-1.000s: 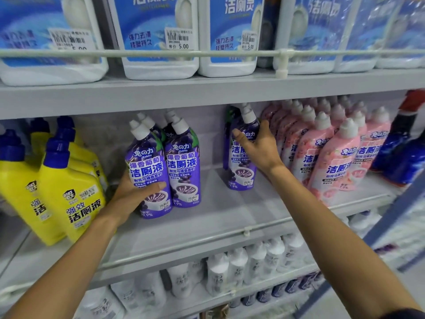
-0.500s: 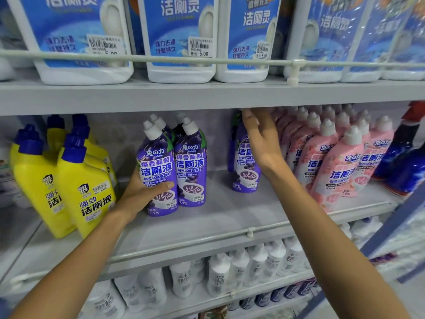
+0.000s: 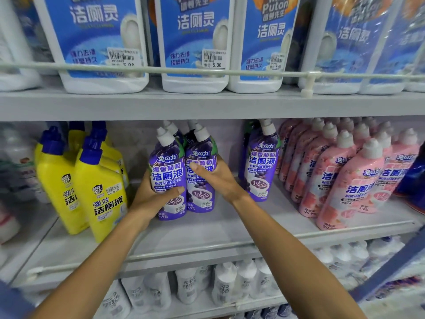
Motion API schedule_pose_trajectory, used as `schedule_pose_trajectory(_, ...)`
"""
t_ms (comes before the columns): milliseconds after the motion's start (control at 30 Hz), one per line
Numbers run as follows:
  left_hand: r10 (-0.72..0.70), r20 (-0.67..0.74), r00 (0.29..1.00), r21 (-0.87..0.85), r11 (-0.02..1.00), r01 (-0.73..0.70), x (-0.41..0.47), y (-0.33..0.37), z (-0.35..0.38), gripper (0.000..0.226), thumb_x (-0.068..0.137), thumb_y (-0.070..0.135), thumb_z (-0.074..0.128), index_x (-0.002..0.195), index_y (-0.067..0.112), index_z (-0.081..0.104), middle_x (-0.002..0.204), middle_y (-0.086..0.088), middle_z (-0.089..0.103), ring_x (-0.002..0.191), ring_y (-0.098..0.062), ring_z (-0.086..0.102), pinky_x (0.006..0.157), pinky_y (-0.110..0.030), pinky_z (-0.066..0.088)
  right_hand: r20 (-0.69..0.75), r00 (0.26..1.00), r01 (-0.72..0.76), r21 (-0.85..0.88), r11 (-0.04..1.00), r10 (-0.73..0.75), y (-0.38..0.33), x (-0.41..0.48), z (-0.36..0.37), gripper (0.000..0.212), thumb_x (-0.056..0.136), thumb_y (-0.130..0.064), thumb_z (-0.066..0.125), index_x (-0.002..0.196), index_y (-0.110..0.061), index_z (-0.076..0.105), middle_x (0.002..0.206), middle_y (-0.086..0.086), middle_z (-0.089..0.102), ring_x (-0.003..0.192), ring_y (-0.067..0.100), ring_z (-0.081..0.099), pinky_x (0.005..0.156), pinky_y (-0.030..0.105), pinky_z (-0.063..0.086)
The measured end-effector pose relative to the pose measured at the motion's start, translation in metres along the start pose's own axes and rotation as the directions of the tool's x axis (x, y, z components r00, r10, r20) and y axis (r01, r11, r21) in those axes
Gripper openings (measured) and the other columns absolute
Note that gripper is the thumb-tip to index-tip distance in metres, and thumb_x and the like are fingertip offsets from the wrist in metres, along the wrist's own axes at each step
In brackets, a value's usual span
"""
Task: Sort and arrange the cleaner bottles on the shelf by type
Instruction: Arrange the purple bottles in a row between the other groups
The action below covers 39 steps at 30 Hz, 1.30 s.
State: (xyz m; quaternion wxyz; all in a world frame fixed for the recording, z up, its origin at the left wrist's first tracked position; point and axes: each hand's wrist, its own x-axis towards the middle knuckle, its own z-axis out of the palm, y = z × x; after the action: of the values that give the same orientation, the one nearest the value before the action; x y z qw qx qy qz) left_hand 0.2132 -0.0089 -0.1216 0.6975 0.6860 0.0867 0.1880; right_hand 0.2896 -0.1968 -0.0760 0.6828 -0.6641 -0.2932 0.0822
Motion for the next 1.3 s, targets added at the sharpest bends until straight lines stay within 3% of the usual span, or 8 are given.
schedule_pose_trajectory(133, 0.012, -0.028, 1.0, -0.028, 1.0, -0.012, 0.0, -0.003, 0.008, 0.07, 0.072, -0.001, 0.087, 0.132, 0.019, 0.057, 0.108, 0.004, 0.078, 0.095, -0.014, 0.076, 0.075, -0.03, 0.06, -0.015, 1.0, -0.018, -0.008, 1.0, 0.018, 0.005, 0.005, -0.002, 0.038, 0.091, -0.015, 0.078, 0.126, -0.013, 0.061, 0.113, 0.008, 0.077, 0.1, 0.025, 0.076, 0.081, 0.034, 0.063)
schedule_pose_trajectory(300, 0.014, 0.0, 1.0, -0.061, 0.998, -0.014, 0.005, -0.004, 0.011, 0.066, 0.075, -0.006, 0.083, 0.131, 0.016, 0.057, 0.11, -0.001, 0.078, 0.098, -0.02, 0.076, 0.072, -0.028, 0.062, -0.014, 0.999, -0.032, -0.022, 0.999, 0.032, 0.006, 0.012, -0.019, 0.046, 0.088, -0.015, 0.081, 0.128, -0.009, 0.059, 0.114, 0.008, 0.077, 0.101, 0.023, 0.076, 0.081, 0.033, 0.063)
schedule_pose_trajectory(467, 0.006, 0.018, 1.0, -0.054, 0.999, -0.005, 0.011, -0.004, 0.018, 0.074, 0.063, 0.015, 0.09, 0.13, 0.016, 0.058, 0.114, -0.004, 0.077, 0.102, -0.024, 0.075, 0.085, -0.04, 0.061, -0.033, 0.998, -0.052, -0.077, 0.996, 0.05, 0.009, 0.023, -0.03, 0.058, 0.083, -0.023, 0.087, 0.131, -0.016, 0.057, 0.115, 0.003, 0.077, 0.102, 0.02, 0.076, 0.089, 0.043, 0.063)
schedule_pose_trajectory(567, 0.025, 0.019, 1.0, -0.037, 0.999, -0.024, 0.013, -0.002, 0.019, 0.081, 0.056, 0.024, 0.091, 0.129, 0.015, 0.059, 0.114, -0.006, 0.077, 0.101, -0.024, 0.075, 0.084, -0.04, 0.06, -0.081, 0.996, -0.037, -0.007, 0.999, 0.036, 0.015, 0.023, -0.02, 0.058, 0.083, -0.022, 0.087, 0.132, -0.017, 0.057, 0.115, 0.002, 0.077, 0.102, 0.019, 0.076, 0.086, 0.039, 0.063)
schedule_pose_trajectory(733, 0.045, 0.007, 0.999, 0.01, 0.999, -0.045, 0.019, -0.003, 0.015, 0.073, 0.07, 0.002, 0.09, 0.133, 0.011, 0.054, 0.116, -0.006, 0.076, 0.102, -0.023, 0.075, 0.081, -0.036, 0.064, -0.13, 0.991, -0.016, 0.093, 0.996, 0.028, 0.02, 0.023, -0.011, 0.05, 0.083, -0.018, 0.086, 0.126, -0.022, 0.06, 0.111, 0.001, 0.078, 0.098, 0.018, 0.077, 0.079, 0.032, 0.062)
schedule_pose_trajectory(900, 0.052, 0.013, 0.999, 0.005, 0.999, -0.052, 0.02, -0.002, 0.014, 0.074, 0.071, 0.002, 0.089, 0.135, 0.012, 0.053, 0.117, -0.005, 0.075, 0.103, -0.023, 0.075, 0.077, -0.032, 0.063, -0.159, 0.985, -0.053, 0.074, 0.996, 0.064, 0.022, 0.028, -0.011, 0.06, 0.079, -0.025, 0.089, 0.13, -0.02, 0.058, 0.11, -0.001, 0.077, 0.096, 0.016, 0.077, 0.077, 0.031, 0.062)
schedule_pose_trajectory(1067, 0.056, 0.01, 0.998, 0.004, 0.998, -0.056, 0.021, -0.001, 0.009, 0.073, 0.071, 0.001, 0.089, 0.134, 0.013, 0.053, 0.115, -0.003, 0.076, 0.101, -0.021, 0.076, 0.078, -0.032, 0.063, -0.206, 0.977, -0.055, 0.024, 0.998, 0.059, 0.022, 0.028, -0.013, 0.053, 0.079, -0.019, 0.089, 0.125, -0.015, 0.062, 0.104, -0.002, 0.078, 0.09, 0.011, 0.077, 0.071, 0.022, 0.06)
schedule_pose_trajectory(1300, 0.021, 0.026, 0.999, 0.015, 1.0, -0.022, 0.026, 0.0, -0.002, 0.065, 0.073, 0.005, 0.089, 0.129, 0.019, 0.058, 0.113, -0.001, 0.077, 0.101, -0.021, 0.075, 0.085, -0.04, 0.062, -0.123, 0.989, -0.088, -0.022, 0.996, 0.084, 0.013, 0.025, -0.041, 0.034, 0.084, -0.007, 0.082, 0.114, -0.016, 0.069, 0.098, -0.003, 0.081, 0.093, 0.016, 0.077, 0.076, 0.027, 0.06)
